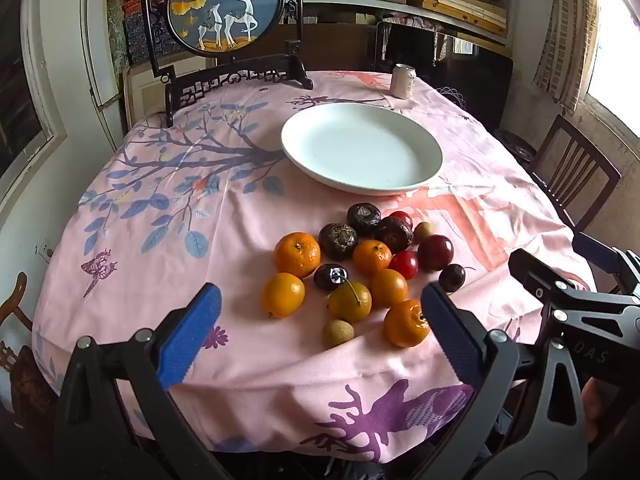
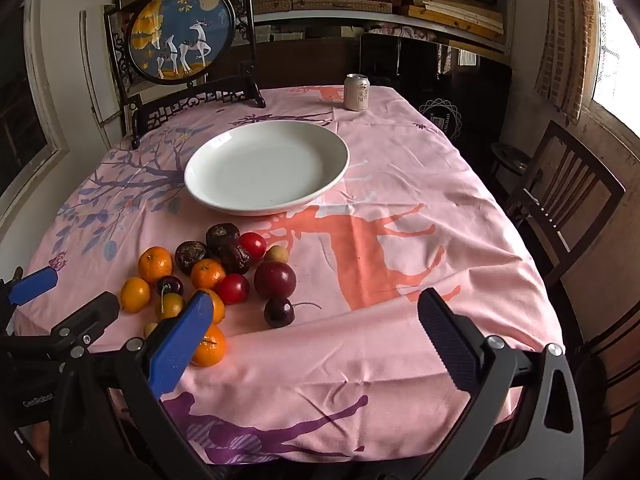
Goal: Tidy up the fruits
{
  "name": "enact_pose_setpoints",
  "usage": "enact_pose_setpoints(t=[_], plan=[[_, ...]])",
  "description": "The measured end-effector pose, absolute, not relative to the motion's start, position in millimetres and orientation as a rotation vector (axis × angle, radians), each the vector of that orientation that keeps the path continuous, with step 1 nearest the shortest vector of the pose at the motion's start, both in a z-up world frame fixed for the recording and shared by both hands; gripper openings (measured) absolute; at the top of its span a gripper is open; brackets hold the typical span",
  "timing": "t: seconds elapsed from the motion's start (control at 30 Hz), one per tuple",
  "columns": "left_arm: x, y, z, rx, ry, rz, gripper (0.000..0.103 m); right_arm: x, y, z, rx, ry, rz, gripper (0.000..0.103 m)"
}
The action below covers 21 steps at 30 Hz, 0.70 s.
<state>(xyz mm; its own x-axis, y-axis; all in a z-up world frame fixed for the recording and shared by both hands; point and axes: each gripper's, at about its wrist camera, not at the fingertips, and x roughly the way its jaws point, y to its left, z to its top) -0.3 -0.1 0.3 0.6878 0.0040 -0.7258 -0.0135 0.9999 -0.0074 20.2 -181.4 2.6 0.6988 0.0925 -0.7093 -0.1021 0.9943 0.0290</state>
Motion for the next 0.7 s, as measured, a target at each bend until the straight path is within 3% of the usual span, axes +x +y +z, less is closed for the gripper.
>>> enact_pose_setpoints(t=[0.7], plan=[[-0.2,-0.1,0.2,-0.014,0.813,0.008,0.101,20.4,-181.4,1.9,-0.009,0.790,0.110,0.102]])
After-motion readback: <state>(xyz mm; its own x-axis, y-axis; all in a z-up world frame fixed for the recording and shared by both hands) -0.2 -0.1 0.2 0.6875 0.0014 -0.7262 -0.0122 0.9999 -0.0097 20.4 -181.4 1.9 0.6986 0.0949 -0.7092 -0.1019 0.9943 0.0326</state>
